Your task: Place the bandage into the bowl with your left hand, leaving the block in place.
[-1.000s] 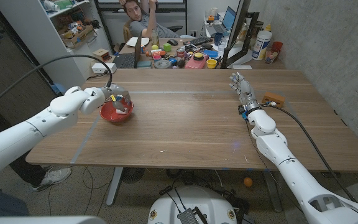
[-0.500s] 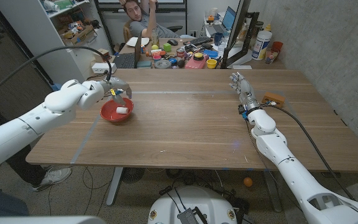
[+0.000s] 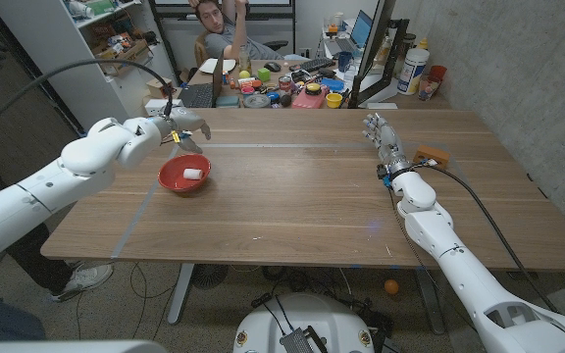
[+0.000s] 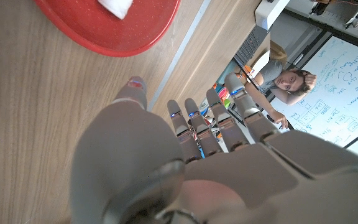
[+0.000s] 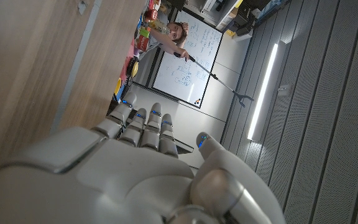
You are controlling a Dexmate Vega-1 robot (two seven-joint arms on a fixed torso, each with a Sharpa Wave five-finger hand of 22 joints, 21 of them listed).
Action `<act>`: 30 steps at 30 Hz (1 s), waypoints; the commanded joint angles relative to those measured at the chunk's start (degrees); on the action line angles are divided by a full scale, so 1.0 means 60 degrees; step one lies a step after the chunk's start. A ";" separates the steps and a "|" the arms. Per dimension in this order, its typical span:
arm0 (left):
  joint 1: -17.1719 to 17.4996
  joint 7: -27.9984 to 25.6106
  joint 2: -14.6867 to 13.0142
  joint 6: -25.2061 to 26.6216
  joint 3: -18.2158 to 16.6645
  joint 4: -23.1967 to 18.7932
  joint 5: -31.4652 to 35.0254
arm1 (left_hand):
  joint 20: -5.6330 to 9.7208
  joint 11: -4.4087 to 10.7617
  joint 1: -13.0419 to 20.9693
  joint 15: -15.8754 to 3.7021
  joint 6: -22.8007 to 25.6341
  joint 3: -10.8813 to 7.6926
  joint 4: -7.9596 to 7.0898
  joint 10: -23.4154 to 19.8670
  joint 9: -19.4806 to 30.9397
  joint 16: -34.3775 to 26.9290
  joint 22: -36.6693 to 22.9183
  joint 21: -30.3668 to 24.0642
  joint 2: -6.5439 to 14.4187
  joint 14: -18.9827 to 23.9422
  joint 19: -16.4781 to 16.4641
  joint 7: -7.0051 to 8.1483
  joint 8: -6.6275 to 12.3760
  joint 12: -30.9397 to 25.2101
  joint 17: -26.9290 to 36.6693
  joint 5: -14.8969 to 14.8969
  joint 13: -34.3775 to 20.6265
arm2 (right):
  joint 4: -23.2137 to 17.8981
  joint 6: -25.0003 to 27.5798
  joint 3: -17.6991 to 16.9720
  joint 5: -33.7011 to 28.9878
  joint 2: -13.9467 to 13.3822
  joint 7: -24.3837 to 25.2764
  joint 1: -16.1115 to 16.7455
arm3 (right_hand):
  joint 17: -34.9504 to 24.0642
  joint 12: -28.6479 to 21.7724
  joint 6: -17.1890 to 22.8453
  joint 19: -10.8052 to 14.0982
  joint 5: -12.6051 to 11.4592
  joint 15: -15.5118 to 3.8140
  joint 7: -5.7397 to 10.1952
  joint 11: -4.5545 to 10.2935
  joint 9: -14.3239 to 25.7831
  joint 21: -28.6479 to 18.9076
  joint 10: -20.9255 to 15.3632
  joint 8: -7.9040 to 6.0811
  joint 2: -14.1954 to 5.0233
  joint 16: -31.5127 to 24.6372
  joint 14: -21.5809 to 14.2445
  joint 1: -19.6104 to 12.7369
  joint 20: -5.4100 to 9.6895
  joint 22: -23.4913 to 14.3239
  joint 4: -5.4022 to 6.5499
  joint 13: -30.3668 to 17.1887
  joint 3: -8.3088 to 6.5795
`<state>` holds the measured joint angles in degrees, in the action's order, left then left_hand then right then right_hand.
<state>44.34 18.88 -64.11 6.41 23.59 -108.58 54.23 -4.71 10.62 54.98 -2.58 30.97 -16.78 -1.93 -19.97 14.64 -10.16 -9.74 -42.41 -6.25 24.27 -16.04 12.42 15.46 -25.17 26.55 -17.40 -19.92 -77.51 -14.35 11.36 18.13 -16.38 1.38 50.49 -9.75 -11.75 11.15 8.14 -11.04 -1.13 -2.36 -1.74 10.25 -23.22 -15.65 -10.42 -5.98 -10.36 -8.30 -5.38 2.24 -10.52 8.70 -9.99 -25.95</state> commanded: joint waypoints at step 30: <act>0.2507 -0.5224 -0.0133 0.0061 -0.2248 -0.0216 -0.0983 | -0.1288 -0.0483 -0.2739 0.0309 -0.3453 0.1073 -0.1300 0.2325 -0.0379 -0.0136 -0.0089 0.1824 0.0674 -0.2824 0.1198 0.0004 -0.0836 0.1967 -0.1411 -0.0275 0.0961 | -0.1022 -0.0107 -0.0052 -0.0214 -0.0061 0.0596 0.0763 | -0.0006 0.0023 0.0063 0.0102 -0.0053 -0.0004 -0.0007 -0.0013 0.0019 0.0118 -0.0067 -0.0044 -0.0420 0.0023 -0.0039 0.0091 0.0161 -0.0052 -0.0025 -0.0044 -0.0066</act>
<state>55.23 -2.34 -64.43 9.42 13.82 -111.42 51.02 -12.35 7.58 39.53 -0.74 10.93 -10.42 -9.26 -6.68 12.27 -10.62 -10.02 -31.77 -2.36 7.69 -9.40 12.19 10.36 -13.64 18.18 -18.68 -14.17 -79.64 -15.14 10.77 18.17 -16.89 1.70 52.14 -9.60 -11.75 11.15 8.13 -11.04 -1.13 -2.36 -1.74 10.25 -22.84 -15.65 -10.42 -5.98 -10.36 -8.30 -5.38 2.24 -10.52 8.70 -9.99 -25.95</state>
